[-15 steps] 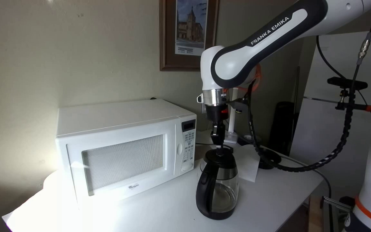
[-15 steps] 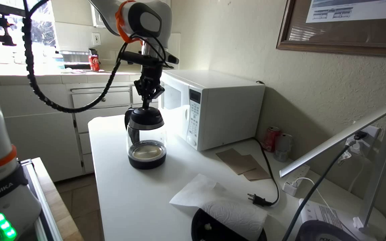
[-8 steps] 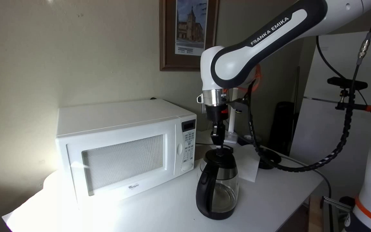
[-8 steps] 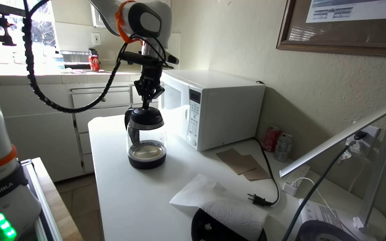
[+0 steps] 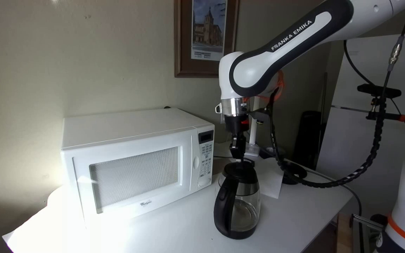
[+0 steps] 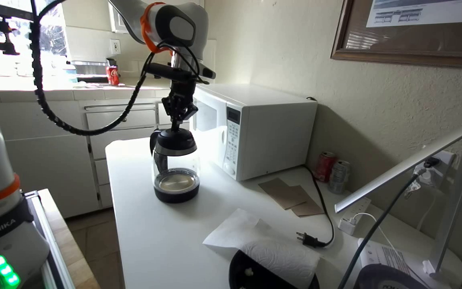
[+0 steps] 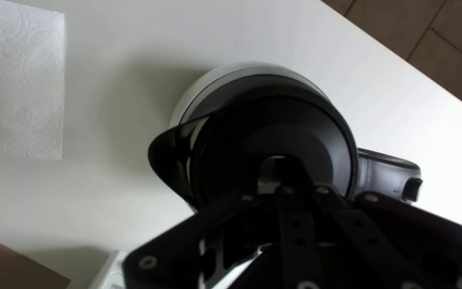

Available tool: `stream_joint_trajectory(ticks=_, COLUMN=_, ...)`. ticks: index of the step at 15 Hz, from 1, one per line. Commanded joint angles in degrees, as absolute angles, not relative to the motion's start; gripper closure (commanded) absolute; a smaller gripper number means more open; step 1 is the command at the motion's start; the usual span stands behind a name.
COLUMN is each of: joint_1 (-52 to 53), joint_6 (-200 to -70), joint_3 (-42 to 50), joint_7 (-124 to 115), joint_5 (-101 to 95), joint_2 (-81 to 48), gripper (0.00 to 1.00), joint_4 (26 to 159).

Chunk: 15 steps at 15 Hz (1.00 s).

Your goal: Open the lid of the kettle

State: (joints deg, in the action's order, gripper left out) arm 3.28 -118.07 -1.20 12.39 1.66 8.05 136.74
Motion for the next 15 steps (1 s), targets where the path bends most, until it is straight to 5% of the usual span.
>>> stream_joint_trajectory(ticks=1, joint_1=3.21, joint_6=-117.75, joint_3=-1.32, joint_7=11.67, joint_5=2.13, joint_2=10.17, gripper=0.74, joint_4=136.88)
stream_joint_trajectory(ticks=2, joint_1=3.24, joint_6=-116.93, joint_3=-1.54, joint_7=11.26, joint_5=1.10, joint_2=11.24, gripper=0.73, joint_4=136.69)
stream_joint_trajectory(ticks=12, joint_1=3.18, joint_6=-114.13, joint_3=-1.99, joint_7=7.74, joint_5=-0.10, joint_2=17.82, gripper=0.01, joint_4=135.23)
stream_joint_trajectory(ticks=15, joint_1=3.13, joint_6=-112.67, joint_3=-2.13, joint_7=6.29, joint_5=-0.25, joint_2=19.26, gripper=0.00, joint_4=134.90)
